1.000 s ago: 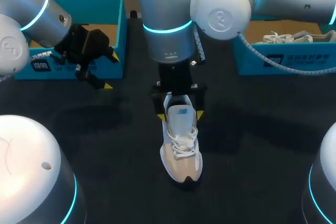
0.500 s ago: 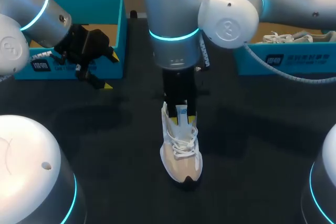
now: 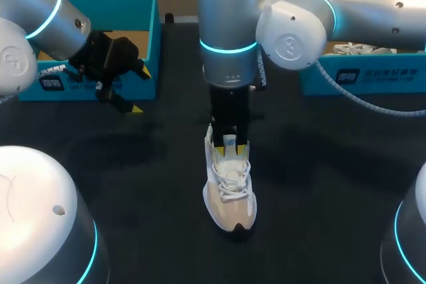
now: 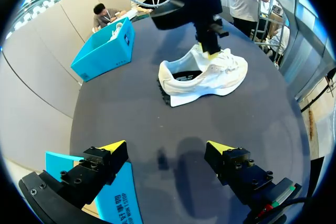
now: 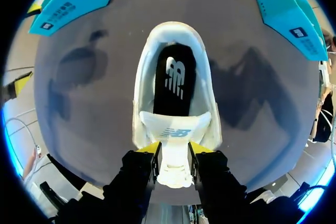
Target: Take the shoe out of the shoebox, open the shoe tongue, remove and reinsert the insole, then place the shoe into the shoebox
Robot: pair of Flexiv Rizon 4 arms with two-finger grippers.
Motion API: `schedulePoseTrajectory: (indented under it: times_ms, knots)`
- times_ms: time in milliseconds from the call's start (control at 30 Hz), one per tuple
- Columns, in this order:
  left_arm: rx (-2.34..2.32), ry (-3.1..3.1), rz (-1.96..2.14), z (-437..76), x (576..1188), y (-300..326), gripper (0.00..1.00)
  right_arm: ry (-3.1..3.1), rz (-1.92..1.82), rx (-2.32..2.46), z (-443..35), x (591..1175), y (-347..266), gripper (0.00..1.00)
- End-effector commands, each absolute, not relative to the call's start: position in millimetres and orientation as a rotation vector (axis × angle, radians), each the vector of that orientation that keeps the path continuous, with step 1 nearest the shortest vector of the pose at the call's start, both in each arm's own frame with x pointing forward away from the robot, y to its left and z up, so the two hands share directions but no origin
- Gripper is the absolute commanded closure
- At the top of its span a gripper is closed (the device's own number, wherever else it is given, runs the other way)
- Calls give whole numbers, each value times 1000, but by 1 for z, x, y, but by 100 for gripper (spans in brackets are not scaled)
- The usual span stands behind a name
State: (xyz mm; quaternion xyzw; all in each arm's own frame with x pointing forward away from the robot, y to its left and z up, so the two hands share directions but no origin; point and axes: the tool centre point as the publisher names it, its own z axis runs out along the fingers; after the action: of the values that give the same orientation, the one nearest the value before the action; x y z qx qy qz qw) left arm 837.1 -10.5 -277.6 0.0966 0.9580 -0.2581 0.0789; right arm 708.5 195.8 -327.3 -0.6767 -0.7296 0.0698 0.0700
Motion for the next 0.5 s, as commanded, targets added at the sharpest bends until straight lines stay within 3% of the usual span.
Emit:
schedulePoseTrajectory:
  times_ms: [33, 233, 500]
  knots:
    - [289, 2867, -769, -278, 836, -10, 0, -2203, 228, -2038, -324, 713, 203, 67]
    - [289, 2867, -769, -278, 836, -10, 0, -2202, 227, -2084, -309, 707, 202, 67]
    - [289, 2867, -769, -278, 836, -10, 0, -2205, 237, -2040, -328, 721, 199, 66]
